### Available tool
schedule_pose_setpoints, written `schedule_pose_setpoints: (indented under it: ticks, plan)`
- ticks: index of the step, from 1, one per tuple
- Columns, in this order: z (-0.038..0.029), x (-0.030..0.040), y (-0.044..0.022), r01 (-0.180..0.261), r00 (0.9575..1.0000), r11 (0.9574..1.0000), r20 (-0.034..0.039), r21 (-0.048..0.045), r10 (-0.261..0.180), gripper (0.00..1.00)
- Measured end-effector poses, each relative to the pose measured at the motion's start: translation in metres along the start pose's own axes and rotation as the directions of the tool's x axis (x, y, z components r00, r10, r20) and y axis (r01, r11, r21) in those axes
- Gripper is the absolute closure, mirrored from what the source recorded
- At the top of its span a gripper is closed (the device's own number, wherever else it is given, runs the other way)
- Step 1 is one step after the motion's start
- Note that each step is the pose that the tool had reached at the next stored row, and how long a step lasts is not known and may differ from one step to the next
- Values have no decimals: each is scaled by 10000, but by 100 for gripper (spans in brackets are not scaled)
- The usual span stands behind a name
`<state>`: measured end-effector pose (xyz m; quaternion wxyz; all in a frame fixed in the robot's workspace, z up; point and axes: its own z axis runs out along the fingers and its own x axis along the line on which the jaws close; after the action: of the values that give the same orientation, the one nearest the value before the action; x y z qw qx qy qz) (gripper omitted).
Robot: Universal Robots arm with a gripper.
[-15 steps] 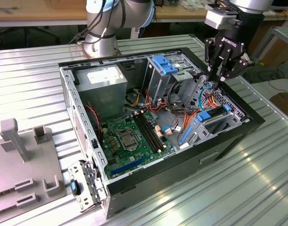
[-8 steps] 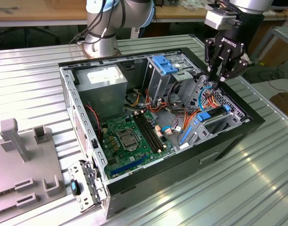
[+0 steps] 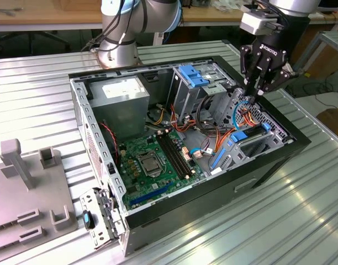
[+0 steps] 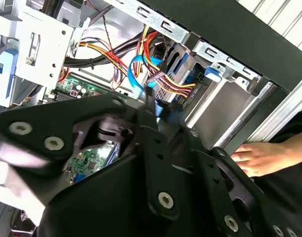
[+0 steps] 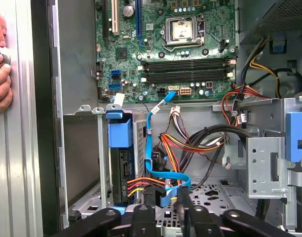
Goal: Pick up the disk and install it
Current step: 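Insert the second disk wire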
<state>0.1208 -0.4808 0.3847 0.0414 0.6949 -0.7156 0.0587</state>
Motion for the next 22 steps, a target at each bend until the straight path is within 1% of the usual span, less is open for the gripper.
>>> schedule_pose_setpoints:
  ticks: [4,11,12,13,15,16,17,18,21,22]
  plan:
    - [0,0,0,0,10000,10000,0,0,0,89]
    - [2,0,0,0,10000,10000,2,0,0,89]
    - [2,1,0,0,10000,10000,1,0,0,88]
    - [3,1,0,0,10000,10000,0,0,0,82]
    - [4,3,0,0,10000,10000,-4,0,0,82]
    - [7,3,0,0,10000,10000,-35,6,0,82]
    - [10,3,0,1,10000,10000,-89,15,-1,82]
    - [12,3,0,0,9999,10000,-118,29,0,82]
    - [12,7,0,0,9999,10000,-119,31,1,81]
    - [14,13,0,0,9999,10000,-119,32,0,75]
